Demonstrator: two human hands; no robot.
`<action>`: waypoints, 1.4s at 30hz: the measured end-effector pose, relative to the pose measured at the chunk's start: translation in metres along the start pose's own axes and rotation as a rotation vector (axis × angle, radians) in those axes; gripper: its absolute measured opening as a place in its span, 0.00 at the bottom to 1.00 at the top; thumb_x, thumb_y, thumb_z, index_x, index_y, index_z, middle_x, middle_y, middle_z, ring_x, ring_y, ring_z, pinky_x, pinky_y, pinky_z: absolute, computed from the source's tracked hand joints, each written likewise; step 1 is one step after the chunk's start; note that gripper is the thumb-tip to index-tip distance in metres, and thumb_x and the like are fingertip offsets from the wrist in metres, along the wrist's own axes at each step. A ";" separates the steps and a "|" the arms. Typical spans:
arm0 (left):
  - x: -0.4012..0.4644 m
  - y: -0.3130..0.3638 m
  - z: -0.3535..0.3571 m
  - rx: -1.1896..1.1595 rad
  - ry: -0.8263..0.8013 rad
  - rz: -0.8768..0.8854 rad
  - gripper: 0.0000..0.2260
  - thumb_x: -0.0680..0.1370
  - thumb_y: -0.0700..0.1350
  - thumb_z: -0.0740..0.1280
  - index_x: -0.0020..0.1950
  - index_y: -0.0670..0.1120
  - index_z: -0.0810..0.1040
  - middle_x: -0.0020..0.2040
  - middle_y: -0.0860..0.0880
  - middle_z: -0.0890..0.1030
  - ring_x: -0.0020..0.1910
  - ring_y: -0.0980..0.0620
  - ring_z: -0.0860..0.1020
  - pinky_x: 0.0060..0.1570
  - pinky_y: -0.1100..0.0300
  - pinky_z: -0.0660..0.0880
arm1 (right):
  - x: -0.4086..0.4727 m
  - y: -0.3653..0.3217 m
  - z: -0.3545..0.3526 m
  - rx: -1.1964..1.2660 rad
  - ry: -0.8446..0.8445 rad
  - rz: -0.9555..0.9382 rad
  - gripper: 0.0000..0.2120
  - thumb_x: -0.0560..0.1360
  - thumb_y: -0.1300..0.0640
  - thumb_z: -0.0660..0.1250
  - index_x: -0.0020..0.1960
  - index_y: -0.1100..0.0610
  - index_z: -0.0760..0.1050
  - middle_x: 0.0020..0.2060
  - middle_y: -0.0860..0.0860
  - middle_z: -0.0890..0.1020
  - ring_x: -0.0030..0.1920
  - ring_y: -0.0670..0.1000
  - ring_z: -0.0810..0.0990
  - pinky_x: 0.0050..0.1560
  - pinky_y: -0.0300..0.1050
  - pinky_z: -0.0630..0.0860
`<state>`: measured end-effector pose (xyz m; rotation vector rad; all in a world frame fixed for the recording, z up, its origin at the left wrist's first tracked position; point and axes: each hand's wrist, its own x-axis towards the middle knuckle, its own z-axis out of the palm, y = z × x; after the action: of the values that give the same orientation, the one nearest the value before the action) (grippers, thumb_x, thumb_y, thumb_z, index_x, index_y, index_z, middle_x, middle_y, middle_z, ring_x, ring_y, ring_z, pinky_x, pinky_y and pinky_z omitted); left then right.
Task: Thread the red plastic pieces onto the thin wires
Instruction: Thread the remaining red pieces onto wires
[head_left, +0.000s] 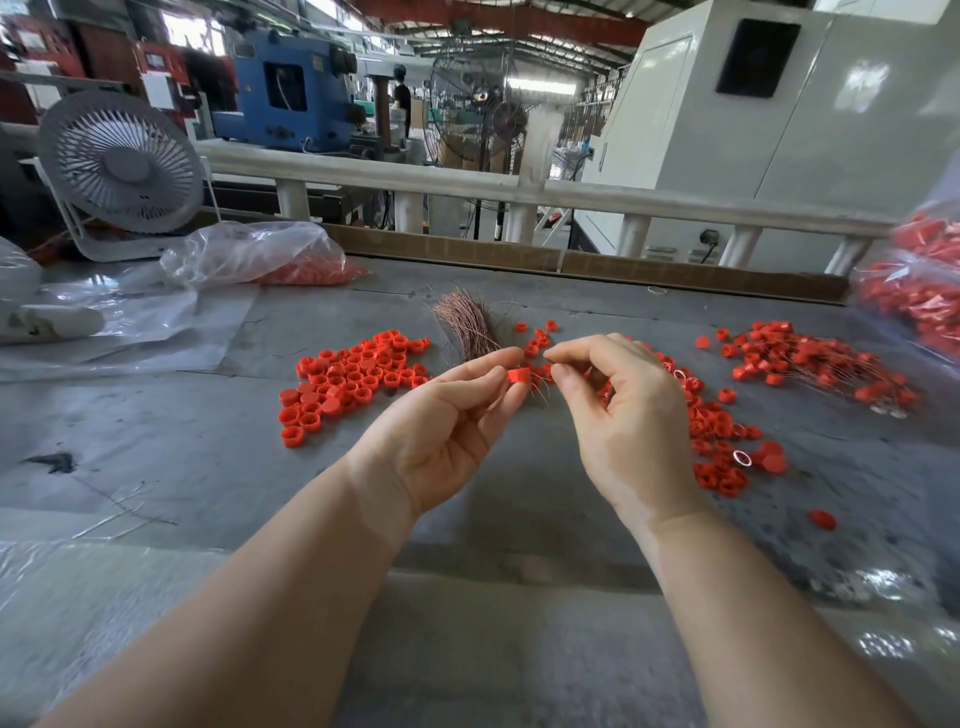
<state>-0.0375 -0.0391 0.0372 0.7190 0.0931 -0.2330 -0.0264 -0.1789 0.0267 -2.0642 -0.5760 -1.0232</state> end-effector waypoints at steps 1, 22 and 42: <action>0.000 0.000 0.000 -0.008 0.005 -0.001 0.13 0.76 0.31 0.60 0.39 0.36 0.83 0.34 0.43 0.81 0.33 0.54 0.82 0.38 0.65 0.79 | 0.000 0.000 0.000 0.001 -0.003 0.003 0.04 0.72 0.65 0.68 0.44 0.59 0.81 0.36 0.48 0.79 0.40 0.48 0.73 0.44 0.40 0.70; 0.001 -0.004 -0.005 0.144 -0.035 -0.026 0.09 0.65 0.39 0.68 0.43 0.39 0.80 0.34 0.45 0.83 0.32 0.54 0.82 0.34 0.64 0.80 | 0.000 0.000 0.001 0.067 -0.050 -0.044 0.04 0.72 0.64 0.68 0.42 0.57 0.81 0.36 0.43 0.77 0.37 0.37 0.71 0.41 0.27 0.64; 0.001 0.000 -0.004 0.002 -0.084 -0.062 0.14 0.76 0.33 0.59 0.39 0.39 0.85 0.33 0.45 0.80 0.31 0.55 0.81 0.32 0.64 0.79 | 0.000 -0.001 0.001 0.078 -0.038 0.010 0.04 0.72 0.62 0.67 0.43 0.58 0.80 0.35 0.45 0.77 0.36 0.40 0.71 0.40 0.30 0.66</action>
<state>-0.0368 -0.0365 0.0340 0.7077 0.0352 -0.3219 -0.0266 -0.1773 0.0270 -2.0199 -0.6142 -0.9433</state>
